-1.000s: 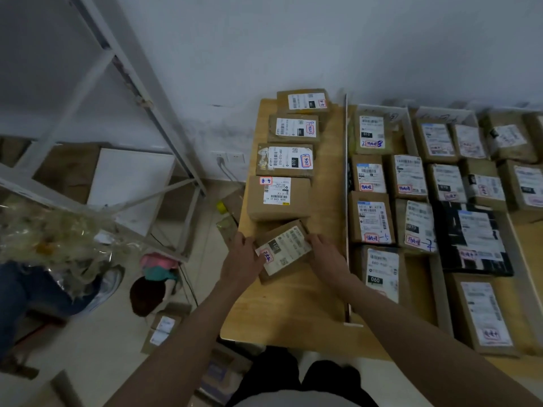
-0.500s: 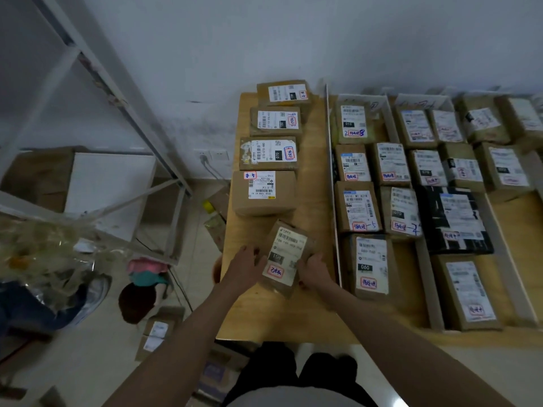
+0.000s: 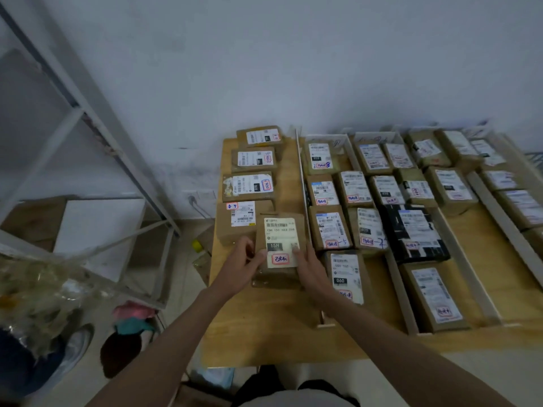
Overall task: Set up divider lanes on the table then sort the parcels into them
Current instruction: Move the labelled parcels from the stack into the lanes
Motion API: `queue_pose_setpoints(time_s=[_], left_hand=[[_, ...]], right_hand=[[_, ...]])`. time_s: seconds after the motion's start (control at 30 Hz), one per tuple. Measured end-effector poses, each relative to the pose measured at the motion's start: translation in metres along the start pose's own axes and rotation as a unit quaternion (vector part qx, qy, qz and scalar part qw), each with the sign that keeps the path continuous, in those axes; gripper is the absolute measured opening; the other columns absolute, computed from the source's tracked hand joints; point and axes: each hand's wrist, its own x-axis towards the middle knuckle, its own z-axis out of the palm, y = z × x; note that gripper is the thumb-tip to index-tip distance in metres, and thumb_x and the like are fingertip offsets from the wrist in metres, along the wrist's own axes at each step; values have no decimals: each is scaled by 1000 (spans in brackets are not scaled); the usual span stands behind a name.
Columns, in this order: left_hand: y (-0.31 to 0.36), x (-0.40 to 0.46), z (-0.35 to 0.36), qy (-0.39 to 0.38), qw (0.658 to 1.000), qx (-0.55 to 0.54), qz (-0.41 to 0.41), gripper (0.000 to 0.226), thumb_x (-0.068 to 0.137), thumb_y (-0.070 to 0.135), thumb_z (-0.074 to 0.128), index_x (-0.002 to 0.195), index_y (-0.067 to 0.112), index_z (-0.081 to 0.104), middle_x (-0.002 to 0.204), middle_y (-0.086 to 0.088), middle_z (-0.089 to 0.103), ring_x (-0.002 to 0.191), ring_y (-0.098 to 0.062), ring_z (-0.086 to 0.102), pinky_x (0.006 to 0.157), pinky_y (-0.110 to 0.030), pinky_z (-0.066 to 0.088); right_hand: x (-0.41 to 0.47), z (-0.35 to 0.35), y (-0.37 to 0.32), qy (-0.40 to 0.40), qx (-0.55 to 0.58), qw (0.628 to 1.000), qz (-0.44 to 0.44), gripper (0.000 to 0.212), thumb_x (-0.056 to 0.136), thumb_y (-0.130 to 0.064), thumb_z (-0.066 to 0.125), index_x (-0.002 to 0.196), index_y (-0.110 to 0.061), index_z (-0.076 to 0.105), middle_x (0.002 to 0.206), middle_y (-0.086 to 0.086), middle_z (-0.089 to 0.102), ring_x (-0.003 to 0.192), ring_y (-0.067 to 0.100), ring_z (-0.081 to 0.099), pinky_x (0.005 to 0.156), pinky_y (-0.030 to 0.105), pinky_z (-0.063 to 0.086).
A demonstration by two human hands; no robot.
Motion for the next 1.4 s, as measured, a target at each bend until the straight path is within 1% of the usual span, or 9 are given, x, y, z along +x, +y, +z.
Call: queue_pose_setpoints(time_s=[0.17, 0.3, 0.4, 0.53, 0.63, 0.8, 0.93, 1.1, 1.4], left_hand=[[41, 20, 2, 1, 1000, 24, 19, 25, 100, 42, 49, 97, 18, 42, 96, 0, 62, 89, -8, 64, 61, -24, 54], [72, 40, 14, -20, 997, 66, 38, 29, 99, 50, 46, 99, 21, 43, 99, -1, 62, 91, -14, 63, 66, -26, 49], [97, 52, 31, -31, 994, 94, 52, 35, 98, 54, 46, 108, 21, 46, 108, 1, 62, 95, -16, 62, 75, -32, 53], [136, 56, 62, -46, 988, 120, 84, 45, 101, 51, 42, 129, 16, 46, 114, 3, 57, 100, -14, 56, 79, -28, 45], [157, 58, 84, -79, 978, 149, 120, 46, 103, 51, 34, 132, 18, 49, 120, 1, 62, 99, -12, 57, 76, -26, 42], [186, 54, 128, -74, 944, 266, 180, 49, 103, 52, 26, 134, 24, 53, 128, -1, 60, 115, -20, 57, 90, -37, 48], [208, 45, 169, -45, 915, 342, 210, 56, 104, 49, 18, 137, 22, 53, 137, -3, 56, 125, -21, 51, 98, -40, 46], [238, 30, 240, -11, 890, 397, 226, 48, 105, 42, 25, 133, 20, 57, 136, -2, 57, 124, -22, 52, 102, -39, 42], [272, -7, 345, 3, 880, 432, 197, 50, 105, 44, 24, 140, 20, 50, 146, -2, 48, 135, -21, 42, 114, -39, 29]], right_hand=[[-3, -26, -30, 56, 27, 998, -31, 44, 106, -36, 35, 148, -23, 36, 136, 4, 54, 116, 18, 55, 95, 33, 49], [-5, -53, -41, 93, 49, 994, -36, 39, 106, -39, 37, 137, -17, 43, 114, 2, 61, 99, 13, 63, 77, 24, 52], [-9, -79, -44, 123, 54, 990, -46, 36, 105, -41, 39, 134, -20, 45, 117, 2, 63, 89, 4, 60, 65, 17, 49], [-17, -119, -44, 152, 47, 987, -23, 49, 104, -48, 37, 143, -18, 37, 120, 3, 58, 90, 11, 59, 73, 30, 56], [-25, -154, -39, 184, 25, 983, -14, 53, 103, -50, 37, 143, -15, 38, 119, 0, 57, 87, 9, 55, 65, 22, 47], [-40, -213, -22, 228, 8, 974, 1, 59, 101, -55, 37, 140, -11, 45, 130, 9, 59, 114, 25, 58, 98, 45, 50], [-57, -258, -5, 233, 22, 972, -3, 57, 97, -62, 37, 128, -16, 52, 115, 4, 65, 102, 21, 64, 90, 49, 56], [-83, -336, 26, 249, 12, 968, -12, 39, 102, -50, 38, 119, -17, 50, 101, -1, 63, 90, 14, 62, 85, 42, 57], [-104, -449, 82, 234, -28, 972, -2, 50, 102, -53, 37, 130, -14, 50, 114, 6, 64, 101, 23, 62, 90, 48, 55]])
